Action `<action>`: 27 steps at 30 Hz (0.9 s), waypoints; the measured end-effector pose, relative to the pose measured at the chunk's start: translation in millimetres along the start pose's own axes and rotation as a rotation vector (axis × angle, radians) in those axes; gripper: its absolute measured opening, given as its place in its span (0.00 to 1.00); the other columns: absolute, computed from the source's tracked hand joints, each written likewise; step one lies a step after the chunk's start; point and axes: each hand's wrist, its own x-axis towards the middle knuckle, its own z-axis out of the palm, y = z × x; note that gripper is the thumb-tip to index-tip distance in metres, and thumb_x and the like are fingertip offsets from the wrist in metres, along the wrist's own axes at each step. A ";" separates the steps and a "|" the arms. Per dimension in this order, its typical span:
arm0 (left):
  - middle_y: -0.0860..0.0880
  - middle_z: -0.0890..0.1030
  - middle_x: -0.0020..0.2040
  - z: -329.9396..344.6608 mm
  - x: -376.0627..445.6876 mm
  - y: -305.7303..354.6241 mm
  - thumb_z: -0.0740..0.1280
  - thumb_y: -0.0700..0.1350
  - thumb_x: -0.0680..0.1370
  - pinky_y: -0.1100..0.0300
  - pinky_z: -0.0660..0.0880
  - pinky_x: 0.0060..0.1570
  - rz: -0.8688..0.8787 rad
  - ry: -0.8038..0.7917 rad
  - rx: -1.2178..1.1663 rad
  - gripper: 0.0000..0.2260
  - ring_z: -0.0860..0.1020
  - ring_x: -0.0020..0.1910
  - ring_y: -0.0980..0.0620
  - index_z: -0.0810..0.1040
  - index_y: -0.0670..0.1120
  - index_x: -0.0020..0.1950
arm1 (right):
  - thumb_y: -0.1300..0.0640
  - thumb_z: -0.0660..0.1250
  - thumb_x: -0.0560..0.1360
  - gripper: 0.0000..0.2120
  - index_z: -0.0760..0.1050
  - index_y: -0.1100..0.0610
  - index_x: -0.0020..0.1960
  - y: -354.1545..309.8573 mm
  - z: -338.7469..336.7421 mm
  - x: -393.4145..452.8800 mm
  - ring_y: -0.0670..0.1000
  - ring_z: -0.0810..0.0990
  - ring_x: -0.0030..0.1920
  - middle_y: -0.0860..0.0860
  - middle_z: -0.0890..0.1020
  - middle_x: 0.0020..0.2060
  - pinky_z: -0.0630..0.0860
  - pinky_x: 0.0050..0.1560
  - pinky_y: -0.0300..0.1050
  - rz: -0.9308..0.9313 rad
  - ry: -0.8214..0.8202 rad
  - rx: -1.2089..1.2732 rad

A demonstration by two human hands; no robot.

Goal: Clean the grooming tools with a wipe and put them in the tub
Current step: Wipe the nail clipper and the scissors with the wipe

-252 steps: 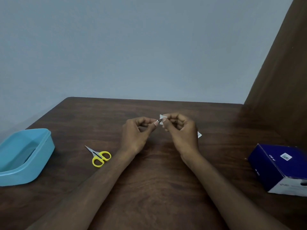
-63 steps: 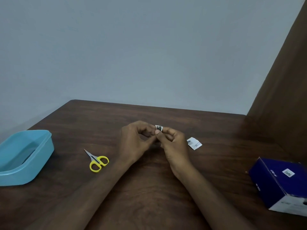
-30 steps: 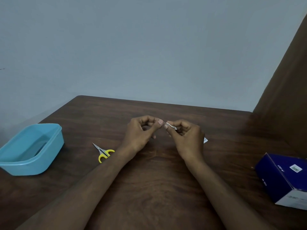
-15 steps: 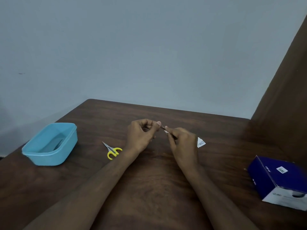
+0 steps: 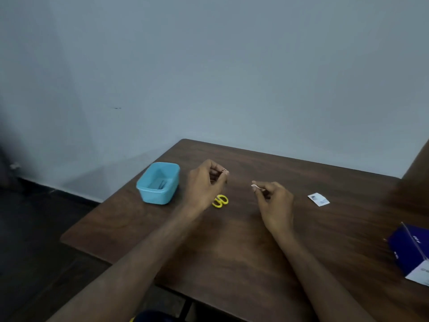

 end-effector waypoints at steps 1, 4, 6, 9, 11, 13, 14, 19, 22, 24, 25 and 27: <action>0.57 0.86 0.39 -14.6 3.0 -3.5 0.76 0.46 0.79 0.67 0.80 0.45 -0.011 0.011 0.015 0.05 0.84 0.41 0.63 0.83 0.48 0.48 | 0.57 0.77 0.78 0.06 0.89 0.52 0.54 -10.8 8.5 -6.3 0.42 0.83 0.40 0.45 0.87 0.43 0.83 0.46 0.49 0.010 -0.004 0.026; 0.57 0.85 0.39 -65.7 11.1 -12.1 0.78 0.49 0.77 0.72 0.78 0.43 -0.050 0.061 0.093 0.05 0.83 0.39 0.62 0.85 0.49 0.48 | 0.56 0.78 0.77 0.03 0.88 0.50 0.49 -53.7 42.2 -24.1 0.40 0.84 0.37 0.42 0.87 0.38 0.82 0.43 0.43 0.034 -0.056 0.123; 0.57 0.86 0.39 -93.4 16.8 -17.8 0.79 0.49 0.77 0.77 0.75 0.42 -0.090 0.098 0.119 0.05 0.83 0.37 0.64 0.87 0.49 0.48 | 0.57 0.79 0.76 0.04 0.86 0.50 0.45 -78.4 65.7 -32.9 0.40 0.83 0.36 0.41 0.85 0.35 0.78 0.41 0.34 0.011 -0.088 0.148; 0.57 0.84 0.36 -128.7 23.5 -29.8 0.79 0.47 0.78 0.79 0.72 0.38 -0.163 0.122 0.149 0.05 0.81 0.33 0.68 0.86 0.47 0.47 | 0.59 0.77 0.77 0.06 0.84 0.52 0.43 -104.1 94.8 -41.4 0.42 0.80 0.35 0.43 0.83 0.34 0.70 0.40 0.27 -0.043 -0.118 0.135; 0.56 0.85 0.35 -143.7 28.7 -40.7 0.79 0.48 0.77 0.77 0.73 0.38 -0.195 0.110 0.191 0.05 0.82 0.34 0.66 0.87 0.48 0.46 | 0.61 0.76 0.77 0.06 0.82 0.53 0.43 -108.1 105.1 -46.6 0.45 0.79 0.36 0.45 0.82 0.36 0.75 0.41 0.39 -0.087 -0.141 0.095; 0.54 0.86 0.37 -151.8 34.9 -53.4 0.80 0.48 0.76 0.70 0.78 0.44 -0.235 0.068 0.247 0.05 0.84 0.39 0.61 0.88 0.48 0.46 | 0.64 0.76 0.76 0.08 0.81 0.54 0.43 -104.4 110.3 -49.3 0.50 0.78 0.38 0.47 0.82 0.37 0.77 0.40 0.49 -0.155 -0.137 0.039; 0.53 0.87 0.39 -153.0 37.9 -58.6 0.80 0.48 0.76 0.64 0.81 0.48 -0.251 0.037 0.278 0.05 0.85 0.42 0.58 0.89 0.47 0.46 | 0.65 0.76 0.75 0.08 0.80 0.54 0.43 -101.2 110.5 -49.4 0.51 0.78 0.38 0.47 0.81 0.37 0.76 0.40 0.50 -0.177 -0.130 0.023; 0.47 0.88 0.43 -138.1 56.3 -69.5 0.81 0.42 0.74 0.53 0.84 0.50 -0.287 -0.125 0.451 0.04 0.86 0.46 0.50 0.89 0.43 0.42 | 0.65 0.77 0.74 0.09 0.80 0.54 0.42 -93.0 108.8 -48.1 0.47 0.76 0.37 0.43 0.79 0.36 0.72 0.40 0.44 -0.170 -0.102 0.008; 0.43 0.85 0.49 -125.8 61.1 -65.0 0.80 0.43 0.73 0.52 0.84 0.48 -0.273 -0.241 0.645 0.09 0.86 0.48 0.44 0.83 0.41 0.44 | 0.65 0.78 0.74 0.10 0.80 0.53 0.41 -94.2 108.7 -49.4 0.43 0.76 0.36 0.39 0.77 0.35 0.69 0.39 0.37 -0.147 -0.104 0.027; 0.42 0.81 0.55 -117.8 64.3 -61.4 0.80 0.44 0.75 0.52 0.82 0.46 -0.248 -0.291 0.755 0.12 0.84 0.51 0.42 0.81 0.42 0.51 | 0.64 0.78 0.74 0.09 0.81 0.52 0.42 -93.4 107.7 -50.0 0.43 0.77 0.36 0.39 0.79 0.35 0.70 0.39 0.35 -0.128 -0.094 0.049; 0.42 0.79 0.56 -114.6 66.2 -61.0 0.80 0.44 0.75 0.54 0.80 0.44 -0.238 -0.317 0.807 0.14 0.84 0.52 0.41 0.80 0.42 0.55 | 0.64 0.78 0.74 0.09 0.82 0.52 0.42 -93.2 106.9 -49.5 0.43 0.79 0.37 0.40 0.80 0.35 0.71 0.40 0.32 -0.119 -0.084 0.064; 0.42 0.77 0.59 -109.6 69.1 -63.0 0.79 0.43 0.76 0.55 0.76 0.41 -0.231 -0.359 0.877 0.16 0.83 0.53 0.41 0.78 0.41 0.59 | 0.63 0.78 0.75 0.08 0.83 0.52 0.43 -91.3 106.0 -48.2 0.42 0.81 0.39 0.39 0.81 0.36 0.70 0.41 0.27 -0.089 -0.063 0.091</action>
